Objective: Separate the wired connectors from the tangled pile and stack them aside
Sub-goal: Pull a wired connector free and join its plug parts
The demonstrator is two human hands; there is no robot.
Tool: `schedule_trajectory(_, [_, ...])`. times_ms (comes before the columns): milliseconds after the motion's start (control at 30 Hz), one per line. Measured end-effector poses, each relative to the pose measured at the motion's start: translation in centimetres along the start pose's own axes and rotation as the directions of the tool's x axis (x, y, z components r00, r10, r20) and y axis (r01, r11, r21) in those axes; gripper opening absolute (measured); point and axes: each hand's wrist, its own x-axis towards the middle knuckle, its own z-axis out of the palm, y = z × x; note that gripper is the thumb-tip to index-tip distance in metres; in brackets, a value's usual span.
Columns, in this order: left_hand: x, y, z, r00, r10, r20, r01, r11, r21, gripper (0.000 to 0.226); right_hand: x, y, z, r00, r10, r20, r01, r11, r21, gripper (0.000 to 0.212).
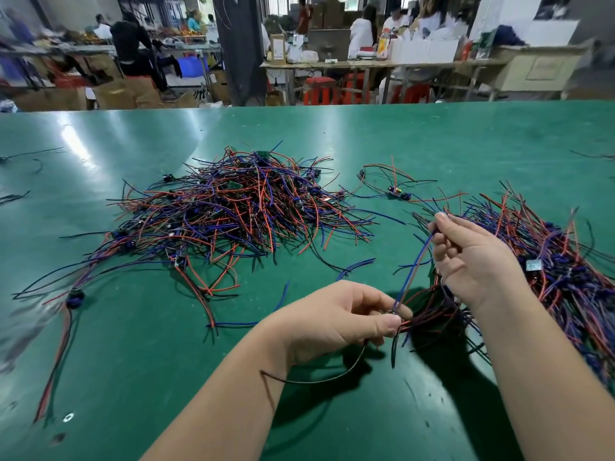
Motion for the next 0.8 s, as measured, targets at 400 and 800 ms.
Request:
schedule_trajectory(400, [0.6,1.7,-0.6,0.847,0.148,-0.510,-0.441,0.731,-0.520,0.024,-1.4,1.7,1.0,0.924,0.136,0.358,-0.004,0.938,-0.347,0.022])
schedule_trajectory(800, [1.0,0.4,-0.4,0.517,0.445,-0.731,-0.590,0.804,0.072,0.030,-3.7,3.6,3.5,0.900,0.127,0.417,-0.134,0.991,-0.013,0.011])
